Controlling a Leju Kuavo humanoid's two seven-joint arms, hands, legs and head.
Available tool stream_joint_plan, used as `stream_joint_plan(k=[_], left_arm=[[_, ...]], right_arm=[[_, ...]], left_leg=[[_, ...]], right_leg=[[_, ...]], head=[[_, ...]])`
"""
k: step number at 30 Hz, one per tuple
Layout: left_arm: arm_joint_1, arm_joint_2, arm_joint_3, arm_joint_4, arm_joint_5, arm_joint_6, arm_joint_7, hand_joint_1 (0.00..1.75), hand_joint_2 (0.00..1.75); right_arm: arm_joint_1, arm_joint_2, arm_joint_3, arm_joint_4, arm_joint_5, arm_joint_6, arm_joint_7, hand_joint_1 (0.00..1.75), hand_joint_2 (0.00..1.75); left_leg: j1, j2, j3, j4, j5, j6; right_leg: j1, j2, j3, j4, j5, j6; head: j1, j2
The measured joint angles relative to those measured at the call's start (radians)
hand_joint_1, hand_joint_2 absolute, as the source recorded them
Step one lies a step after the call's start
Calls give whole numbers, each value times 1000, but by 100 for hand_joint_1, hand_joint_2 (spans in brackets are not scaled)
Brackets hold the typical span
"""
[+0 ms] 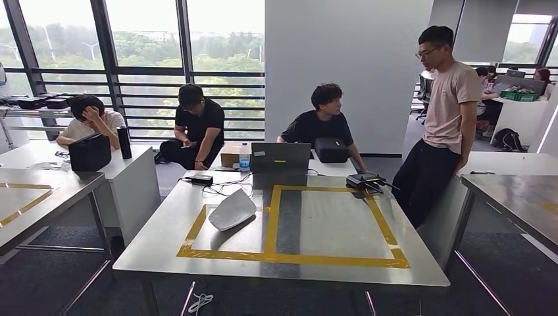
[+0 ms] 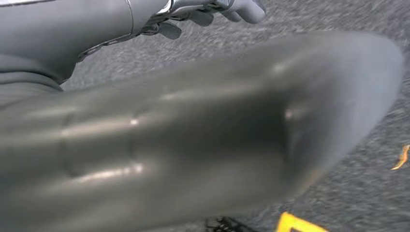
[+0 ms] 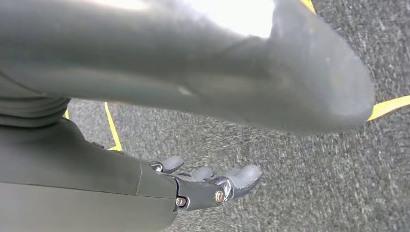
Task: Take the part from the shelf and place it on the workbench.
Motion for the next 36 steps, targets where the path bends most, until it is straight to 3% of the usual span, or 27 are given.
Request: stream_joint_plan(k=[1, 2, 5, 6, 7, 9, 10, 11, 12, 13, 14, 15, 17, 18, 20, 21, 22, 25, 26, 27, 28, 30, 31, 32, 34, 36], left_arm=[[0, -6, 1, 2, -3, -4, 6, 0, 0], [0, -11, 2, 4, -6, -10, 14, 0, 0], [3, -21, 4, 9, -8, -44, 32, 0, 0], [5, -27, 5, 10, -6, -58, 31, 0, 0], [6, -31, 5, 12, -6, -73, 25, 0, 0], [5, -40, 6, 13, -16, -103, 5, 0, 0], [3, -43, 6, 14, -25, -116, -4, 0, 0], [0, -48, 5, 14, -36, -127, -11, 0, 0], [-2, -53, 4, 15, -47, -135, -14, 0, 0], [-5, -58, 3, 15, -55, -141, -14, 0, 0], [-10, -62, 2, 16, -61, -145, -11, 0, 0], [-16, -67, 1, 16, -66, -149, -6, 0, 0], [-26, -74, -1, 16, -73, -153, 3, 0, 0], [-29, -76, -3, 16, -76, -154, 6, 0, 0], [-29, -79, -6, 19, -79, -155, 15, 0, 0], [-29, -80, -7, 21, -79, -155, 20, 0, 0], [-28, -81, -8, 22, -79, -155, 23, 0, 0], [-26, -81, -8, 24, -79, -156, 29, 0, 0], [-25, -82, -8, 25, -78, -158, 31, 0, 0], [-23, -82, -8, 26, -77, -162, 33, 0, 0], [-22, -83, -8, 26, -74, -171, 34, 0, 44], [-19, -85, -8, 27, -66, -200, 30, 0, 131], [-18, -87, -8, 27, -63, -214, 26, 0, 175], [-18, -89, -8, 27, -62, -224, 24, 0, 175], [-18, -92, -8, 27, -62, -230, 29, 0, 175], [-18, -93, -8, 28, -62, -234, 39, 0, 175]], right_arm=[[-3, -2, 0, 0, 3, 1, 0, 0, 0], [-5, -4, 1, -1, 6, 2, 2, 0, 0], [-9, -5, 9, -1, 20, 7, 25, 0, 0], [-10, -5, 12, -1, 24, 9, 36, 0, 0], [-11, -5, 14, -1, 27, 10, 45, 0, 0], [-12, -5, 16, 0, 31, 10, 54, 0, 0], [-12, -5, 16, 0, 31, 8, 56, 0, 0], [-12, -5, 16, 0, 31, 7, 55, 0, 0], [-12, -5, 16, 0, 31, 5, 54, 0, 0], [-12, -5, 16, 0, 31, 4, 53, 0, 0], [-13, -5, 16, 0, 31, 1, 52, 0, 0], [-14, -5, 16, -1, 31, -2, 51, 0, 0], [-15, -7, 16, -1, 31, -8, 51, 0, 0], [-17, -8, 16, -1, 31, -10, 52, 0, 0], [-16, -7, 16, -1, 29, -12, 56, 0, 0], [-15, -7, 16, -1, 28, -14, 59, 0, 0], [-12, -6, 16, -1, 27, -15, 62, 0, 0], [-11, -3, 16, -1, 24, -19, 67, 0, 0], [-11, -3, 16, -1, 23, -21, 68, 0, 0], [-11, -3, 16, -1, 22, -22, 69, 0, 0], [-11, -3, 16, -1, 22, -23, 71, 0, 0], [-12, -3, 16, -1, 21, -27, 74, 0, 0], [-13, -4, 16, -1, 20, -28, 76, 0, 44], [-14, -4, 16, -1, 19, -29, 79, 0, 87], [-16, -5, 16, -1, 18, -31, 89, 0, 175], [-17, -5, 16, -1, 17, -35, 104, 0, 175]], left_leg=[[0, 0, -3, -1, 8, -3], [2, 0, -4, -3, 16, -7], [4, -2, -9, -15, 38, -25], [3, -2, -17, -8, 24, -31], [3, -3, -29, 16, -10, -37], [10, -3, -60, 125, -114, -49], [14, -3, -69, 189, -151, -56], [17, -3, -70, 238, -165, -61], [21, -3, -57, 258, -156, -66], [25, -2, -26, 242, -133, -71], [29, -2, 22, 192, -111, -76], [32, -3, 77, 121, -110, -80], [29, -7, 147, 14, -126, -71], [25, -9, 154, -6, -137, -60], [21, -7, 137, -7, -123, -36], [20, -4, 126, -5, -113, -25], [20, -2, 112, -6, -102, -16], [18, 1, 68, -5, -64, -5], [17, 1, 52, -3, -51, -5], [16, 2, 36, 0, -38, -6], [16, 1, 19, 2, -28, -8], [16, 1, -6, 6, -11, -12], [16, 1, -13, 7, -4, -17], [16, 2, -15, 6, 4, -23], [18, 2, -13, 0, 19, -36], [20, 2, -16, 0, 22, -49]], right_leg=[[5, 0, 38, -60, -3, -9], [8, 0, 57, -97, -10, -15], [7, -3, 49, -123, 13, -19], [3, -4, 40, -131, 30, -21], [-1, -6, 28, -138, 49, -22], [-6, -10, -1, -142, 77, -22], [-7, -12, -18, -139, 89, -20], [-8, -15, -35, -135, 99, -17], [-10, -17, -52, -128, 108, -14], [-13, -19, -69, -120, 116, -9], [-16, -20, -87, -108, 122, -4], [-19, -21, -103, -96, 129, 3], [-21, -22, -124, -78, 141, 16], [-22, -21, -128, -75, 149, 22], [-25, -19, -135, -73, 161, 34], [-28, -16, -143, -64, 147, 40], [-29, -14, -153, -39, 112, 45], [-31, -11, -189, 128, -44, 53], [-31, -10, -190, 181, -65, 53], [-30, -9, -178, 207, -62, 51], [-30, -9, -149, 199, -39, 49], [-28, -7, -49, 85, 2, 40], [-25, -7, 5, 6, -1, 34], [-21, -6, 44, -54, -11, 28], [-14, -6, 70, -108, -27, 18], [-17, -8, 62, -114, -10, 5]], head=[[0, 0], [0, 0], [1, 0], [0, 0], [-1, -1], [-3, 0], [-4, 0], [-4, 0], [-5, 0], [-5, 0], [-5, 0], [-6, 0], [-6, 0], [-6, 0], [-5, 0], [-4, -1], [-3, -1], [0, 0], [0, 0], [0, 0], [1, 0], [1, 0], [1, 0], [1, 0], [1, 0], [1, 0]])
